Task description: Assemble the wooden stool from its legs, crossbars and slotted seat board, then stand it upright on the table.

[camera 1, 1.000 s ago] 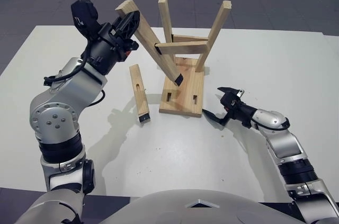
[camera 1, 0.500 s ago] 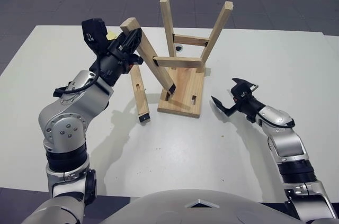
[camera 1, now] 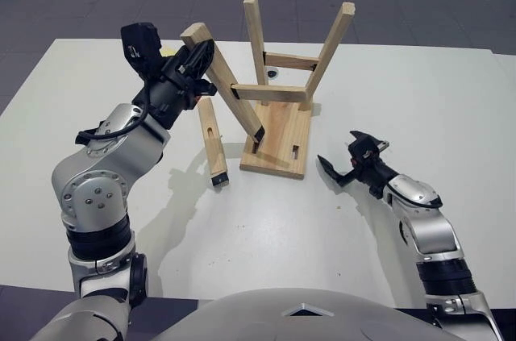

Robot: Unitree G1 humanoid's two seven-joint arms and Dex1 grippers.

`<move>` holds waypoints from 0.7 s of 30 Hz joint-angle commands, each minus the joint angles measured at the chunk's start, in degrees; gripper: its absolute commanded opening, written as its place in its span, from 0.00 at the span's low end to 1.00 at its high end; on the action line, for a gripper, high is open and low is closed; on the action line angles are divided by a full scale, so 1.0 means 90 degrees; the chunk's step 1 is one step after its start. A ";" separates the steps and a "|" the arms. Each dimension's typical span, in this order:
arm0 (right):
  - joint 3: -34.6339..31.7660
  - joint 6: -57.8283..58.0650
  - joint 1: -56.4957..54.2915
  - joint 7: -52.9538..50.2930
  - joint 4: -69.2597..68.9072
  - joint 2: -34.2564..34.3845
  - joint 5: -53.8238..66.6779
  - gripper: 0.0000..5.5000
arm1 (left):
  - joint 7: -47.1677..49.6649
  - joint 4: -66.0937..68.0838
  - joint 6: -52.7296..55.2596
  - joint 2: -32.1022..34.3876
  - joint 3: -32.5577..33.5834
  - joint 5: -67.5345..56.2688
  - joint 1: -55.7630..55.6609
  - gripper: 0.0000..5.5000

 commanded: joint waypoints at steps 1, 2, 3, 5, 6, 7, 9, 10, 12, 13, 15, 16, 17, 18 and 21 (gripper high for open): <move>0.0158 0.0122 0.0037 0.0040 -0.0144 0.0041 -0.0025 0.98 | 0.0032 -0.0098 0.0178 0.0094 0.0024 -0.0051 -0.0121 0.19; 0.0181 0.0133 0.0064 0.0036 -0.0176 0.0044 -0.0036 0.98 | 0.0022 -0.0094 0.0207 0.0106 0.0012 -0.0043 -0.0113 0.19; 0.0201 0.0147 0.0088 0.0038 -0.0199 0.0047 -0.0044 0.98 | 0.0018 -0.0102 0.0238 0.0115 0.0008 -0.0034 -0.0102 0.19; 0.0275 0.0147 0.0123 0.0061 -0.0236 0.0039 -0.0075 0.98 | -0.0005 -0.0119 0.0292 0.0133 0.0002 0.0003 -0.0098 0.19; 0.0319 0.0145 0.0134 0.0076 -0.0257 0.0027 -0.0093 0.98 | -0.0017 -0.0118 0.0311 0.0137 0.0004 0.0017 -0.0106 0.19; 0.0365 0.0152 0.0150 0.0111 -0.0303 0.0013 -0.0092 0.98 | -0.0018 -0.0118 0.0322 0.0137 0.0014 0.0029 -0.0114 0.19; 0.0408 0.0211 0.0248 0.0197 -0.0485 -0.0064 -0.0071 0.98 | -0.0007 -0.0109 0.0321 0.0126 0.0036 0.0042 -0.0134 0.19; 0.0405 0.0232 0.0321 0.0246 -0.0583 -0.0126 -0.0061 0.98 | -0.0009 -0.0111 0.0316 0.0128 0.0041 0.0055 -0.0133 0.19; 0.0374 0.0247 0.0465 0.0398 -0.0769 -0.0245 0.0009 0.98 | 0.0004 -0.0119 0.0295 0.0102 0.0056 0.0069 -0.0088 0.19; 0.0369 0.0251 0.0499 0.0456 -0.0819 -0.0279 0.0030 0.98 | -0.0002 -0.0127 0.0284 0.0086 0.0050 0.0090 -0.0050 0.19; 0.0370 0.0278 0.0498 0.0531 -0.0891 -0.0330 0.0049 0.98 | 0.0002 -0.0159 0.0274 0.0056 0.0003 0.0158 0.0009 0.19; 0.0369 0.0307 0.0483 0.0553 -0.0935 -0.0348 0.0062 0.98 | 0.0000 -0.0165 0.0269 0.0042 -0.0018 0.0190 0.0029 0.19; 0.0370 0.0326 0.0458 0.0577 -0.0960 -0.0359 0.0071 0.98 | -0.0001 -0.0170 0.0260 0.0032 -0.0033 0.0231 0.0056 0.19; 0.0374 0.0332 0.0439 0.0601 -0.0974 -0.0368 0.0073 0.98 | -0.0012 -0.0169 0.0251 0.0022 -0.0049 0.0279 0.0076 0.19; 0.0391 0.0340 0.0392 0.0622 -0.0987 -0.0368 0.0052 0.98 | -0.0062 -0.0175 0.0217 -0.0003 -0.0076 0.0398 0.0092 0.19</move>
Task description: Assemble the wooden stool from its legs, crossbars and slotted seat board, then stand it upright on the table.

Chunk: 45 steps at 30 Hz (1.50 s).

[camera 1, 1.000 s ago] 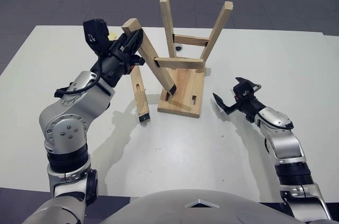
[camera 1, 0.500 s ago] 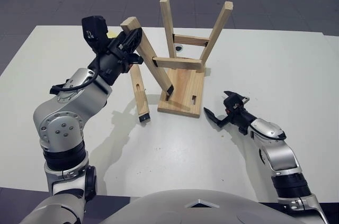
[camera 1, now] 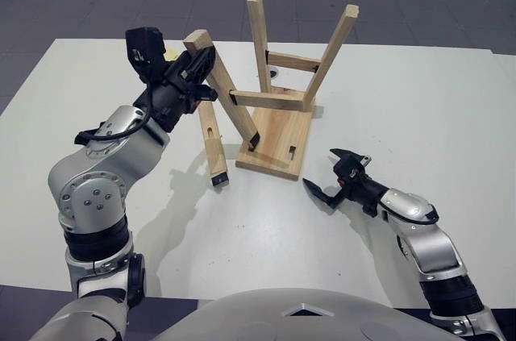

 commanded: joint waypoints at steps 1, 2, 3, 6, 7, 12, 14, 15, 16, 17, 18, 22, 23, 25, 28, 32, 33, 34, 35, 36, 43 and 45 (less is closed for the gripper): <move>0.0002 0.0096 -0.0102 0.0040 -0.0109 -0.0057 0.0021 0.98 | -0.0055 -0.0091 -0.0042 -0.0065 -0.0015 0.0192 0.0030 0.19; -0.0014 0.0109 -0.0120 0.0027 -0.0125 -0.0033 0.0044 0.98 | -0.0069 -0.0095 -0.0043 -0.0079 0.0003 0.0208 0.0041 0.19; -0.0032 0.0139 -0.0133 0.0031 -0.0150 -0.0002 0.0098 0.98 | -0.0091 -0.0096 -0.0045 -0.0090 0.0013 0.0235 0.0062 0.19; 0.0004 0.0181 -0.0174 0.0038 -0.0177 0.0019 0.0133 0.98 | -0.0131 -0.0113 -0.0044 -0.0142 -0.0033 0.0364 0.0181 0.19; 0.0024 0.0190 -0.0195 0.0036 -0.0182 0.0020 0.0134 0.98 | -0.0142 -0.0131 -0.0040 -0.0165 -0.0061 0.0405 0.0232 0.19; 0.0020 0.0236 -0.0360 -0.0011 -0.0112 0.0096 0.0156 0.98 | -0.0168 -0.0234 0.0001 -0.0239 -0.0147 0.0556 0.0412 0.19; 0.0018 0.0246 -0.0379 -0.0035 -0.0110 0.0119 0.0148 0.98 | -0.0148 -0.0288 -0.0048 -0.0270 -0.0112 0.0582 0.0421 0.19; 0.0015 0.0252 -0.0375 -0.0057 -0.0118 0.0133 0.0144 0.98 | -0.0145 -0.0326 -0.0105 -0.0304 -0.0076 0.0581 0.0411 0.19; 0.0009 0.0260 -0.0372 -0.0082 -0.0123 0.0149 0.0142 0.98 | -0.0141 -0.0363 -0.0164 -0.0351 -0.0035 0.0552 0.0402 0.19; 0.0006 0.0264 -0.0366 -0.0102 -0.0128 0.0162 0.0142 0.98 | -0.0140 -0.0400 -0.0208 -0.0391 -0.0005 0.0531 0.0404 0.19; 0.0001 0.0266 -0.0354 -0.0122 -0.0135 0.0176 0.0148 0.98 | -0.0145 -0.0452 -0.0237 -0.0419 0.0006 0.0536 0.0428 0.19; -0.0012 0.0301 -0.0340 -0.0214 -0.0183 0.0241 0.0181 0.98 | -0.0199 -0.0576 -0.0230 -0.0416 0.0040 0.0598 0.0584 0.19; -0.0017 0.0313 -0.0345 -0.0240 -0.0199 0.0262 0.0187 0.98 | -0.0235 -0.0597 -0.0225 -0.0373 0.0042 0.0623 0.0606 0.19; -0.0030 0.0337 -0.0342 -0.0230 -0.0261 0.0279 0.0249 0.98 | -0.0281 -0.0619 -0.0261 -0.0340 0.0065 0.0661 0.0600 0.19; -0.0058 0.0399 -0.0310 -0.0238 -0.0367 0.0281 0.0314 0.98 | -0.0339 -0.0640 -0.0433 -0.0357 0.0255 0.0651 0.0433 0.19; -0.0111 0.0504 -0.0199 -0.0098 -0.0651 0.0311 0.0611 0.98 | -0.0356 -0.0664 -0.0548 -0.0373 0.0423 0.0610 0.0347 0.19; -0.0090 0.0550 -0.0178 -0.0051 -0.0723 0.0292 0.0672 0.98 | -0.0374 -0.0666 -0.0541 -0.0354 0.0425 0.0594 0.0340 0.19; -0.0042 0.0579 -0.0168 -0.0021 -0.0755 0.0259 0.0675 0.98 | -0.0397 -0.0671 -0.0527 -0.0323 0.0414 0.0599 0.0343 0.19; 0.0025 0.0593 -0.0170 -0.0003 -0.0748 0.0226 0.0640 0.98 | -0.0420 -0.0672 -0.0518 -0.0302 0.0402 0.0609 0.0355 0.19; 0.0085 0.0603 -0.0186 0.0014 -0.0718 0.0206 0.0606 0.98 | -0.0436 -0.0676 -0.0511 -0.0285 0.0393 0.0621 0.0371 0.19; 0.0654 0.0749 -0.0396 -0.0020 -0.0190 0.0060 0.0052 0.98 | -0.0531 -0.0578 -0.0507 -0.0228 0.0389 0.0700 0.0321 0.19; 0.0702 0.0762 -0.0566 -0.0148 0.0055 0.0182 -0.0074 0.98 | -0.0562 -0.0558 -0.0505 -0.0222 0.0377 0.0720 0.0332 0.19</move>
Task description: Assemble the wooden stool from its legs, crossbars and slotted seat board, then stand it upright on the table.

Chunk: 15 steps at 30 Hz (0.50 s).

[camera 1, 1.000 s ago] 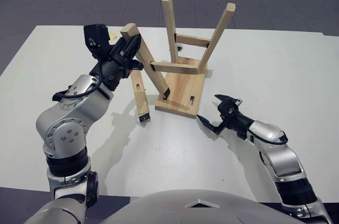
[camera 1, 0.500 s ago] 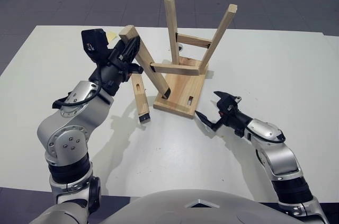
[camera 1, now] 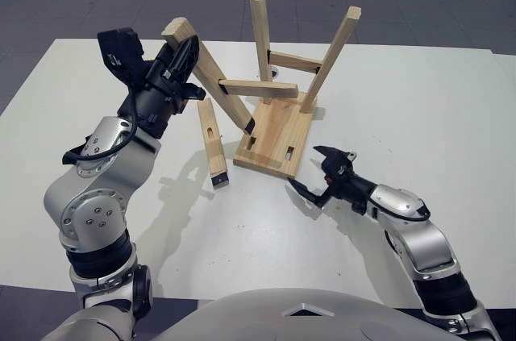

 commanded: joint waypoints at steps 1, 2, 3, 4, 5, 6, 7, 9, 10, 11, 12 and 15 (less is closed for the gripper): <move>0.0129 0.0034 -0.0402 -0.0244 0.0485 0.0125 -0.0271 0.98 | -0.0080 0.0044 0.0014 0.0080 -0.0005 0.0066 -0.0107 0.19; 0.0120 0.0014 -0.0505 -0.0334 0.0616 0.0191 -0.0319 0.98 | -0.0095 0.0049 0.0018 0.0085 -0.0012 0.0079 -0.0092 0.19; 0.0107 -0.0001 -0.0582 -0.0385 0.0706 0.0236 -0.0344 0.98 | -0.0111 0.0054 0.0024 0.0096 -0.0016 0.0098 -0.0078 0.19; 0.0089 -0.0014 -0.0630 -0.0405 0.0753 0.0266 -0.0346 0.98 | -0.0126 0.0061 0.0027 0.0105 -0.0019 0.0117 -0.0067 0.19; 0.0063 -0.0026 -0.0672 -0.0432 0.0786 0.0302 -0.0343 0.98 | -0.0142 0.0066 0.0027 0.0113 -0.0025 0.0144 -0.0050 0.19; 0.0046 -0.0034 -0.0706 -0.0459 0.0817 0.0325 -0.0343 0.98 | -0.0151 0.0067 0.0024 0.0110 -0.0035 0.0174 -0.0023 0.19; 0.0041 -0.0052 -0.0727 -0.0473 0.0837 0.0335 -0.0347 0.98 | -0.0155 0.0061 0.0022 0.0100 -0.0045 0.0200 0.0004 0.19; 0.0035 -0.0082 -0.0748 -0.0505 0.0865 0.0360 -0.0352 0.98 | -0.0152 0.0066 0.0010 0.0065 -0.0073 0.0265 0.0058 0.19; 0.0039 -0.0093 -0.0750 -0.0508 0.0870 0.0366 -0.0355 0.98 | -0.0151 0.0076 0.0001 0.0044 -0.0089 0.0306 0.0070 0.19; 0.0041 -0.0101 -0.0752 -0.0512 0.0876 0.0373 -0.0356 0.98 | -0.0138 0.0092 -0.0015 0.0000 -0.0103 0.0343 0.0067 0.19; 0.0047 -0.0112 -0.0760 -0.0514 0.0888 0.0380 -0.0356 0.98 | -0.0117 0.0098 -0.0034 -0.0051 -0.0116 0.0374 0.0063 0.19; 0.0077 -0.0151 -0.0822 -0.0538 0.0950 0.0436 -0.0366 0.98 | -0.0051 0.0105 -0.0109 -0.0270 -0.0248 0.0497 0.0077 0.19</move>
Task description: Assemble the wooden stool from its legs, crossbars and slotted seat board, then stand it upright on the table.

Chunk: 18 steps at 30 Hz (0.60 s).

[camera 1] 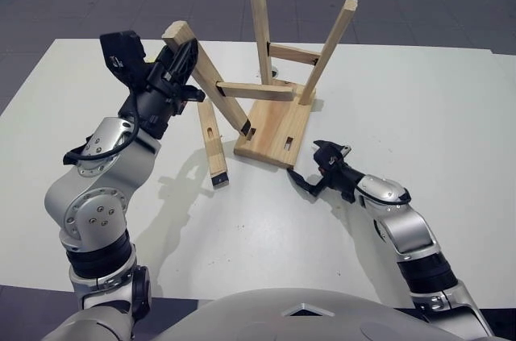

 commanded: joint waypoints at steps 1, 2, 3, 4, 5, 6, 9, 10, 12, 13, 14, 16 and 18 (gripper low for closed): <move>0.0026 -0.0015 -0.0135 -0.0082 0.0108 0.0085 -0.0095 0.98 | 0.0073 0.0040 -0.0133 -0.0278 -0.0200 0.0239 0.0051 0.19; 0.0042 -0.0011 -0.0149 -0.0091 0.0110 0.0117 -0.0096 0.98 | 0.0080 0.0043 -0.0164 -0.0349 -0.0252 0.0309 0.0092 0.19; 0.0058 -0.0007 -0.0160 -0.0093 0.0109 0.0143 -0.0098 0.98 | 0.0077 0.0042 -0.0192 -0.0405 -0.0295 0.0383 0.0139 0.19; 0.0068 -0.0004 -0.0160 -0.0094 0.0099 0.0160 -0.0103 0.98 | 0.0058 0.0049 -0.0213 -0.0449 -0.0334 0.0459 0.0178 0.19; 0.0089 -0.0006 -0.0177 -0.0077 0.0105 0.0175 -0.0109 0.98 | 0.0050 0.0031 -0.0239 -0.0481 -0.0361 0.0531 0.0239 0.19; 0.0103 -0.0004 -0.0171 -0.0068 0.0093 0.0183 -0.0115 0.98 | 0.0013 0.0037 -0.0268 -0.0510 -0.0409 0.0622 0.0287 0.19; 0.0154 -0.0008 -0.0202 -0.0013 0.0101 0.0200 -0.0135 0.98 | -0.0081 0.0032 -0.0340 -0.0568 -0.0487 0.0821 0.0389 0.19; 0.0163 -0.0010 -0.0222 0.0006 0.0111 0.0198 -0.0133 0.98 | -0.0117 0.0029 -0.0366 -0.0577 -0.0496 0.0876 0.0398 0.19; 0.0156 -0.0007 -0.0228 0.0020 0.0103 0.0178 -0.0131 0.98 | -0.0179 0.0040 -0.0445 -0.0607 -0.0468 0.0932 0.0333 0.19; 0.0143 -0.0008 -0.0224 0.0030 0.0098 0.0164 -0.0128 0.98 | -0.0204 0.0033 -0.0477 -0.0616 -0.0427 0.0936 0.0276 0.19; 0.0128 -0.0007 -0.0214 0.0031 0.0094 0.0154 -0.0128 0.98 | -0.0222 0.0033 -0.0488 -0.0625 -0.0394 0.0943 0.0234 0.19; 0.0117 -0.0011 -0.0203 0.0039 0.0100 0.0140 -0.0131 0.98 | -0.0250 0.0036 -0.0493 -0.0620 -0.0355 0.0966 0.0214 0.19; 0.0121 -0.0012 -0.0197 0.0032 0.0104 0.0144 -0.0138 0.98 | -0.0290 0.0045 -0.0496 -0.0613 -0.0350 0.0997 0.0233 0.19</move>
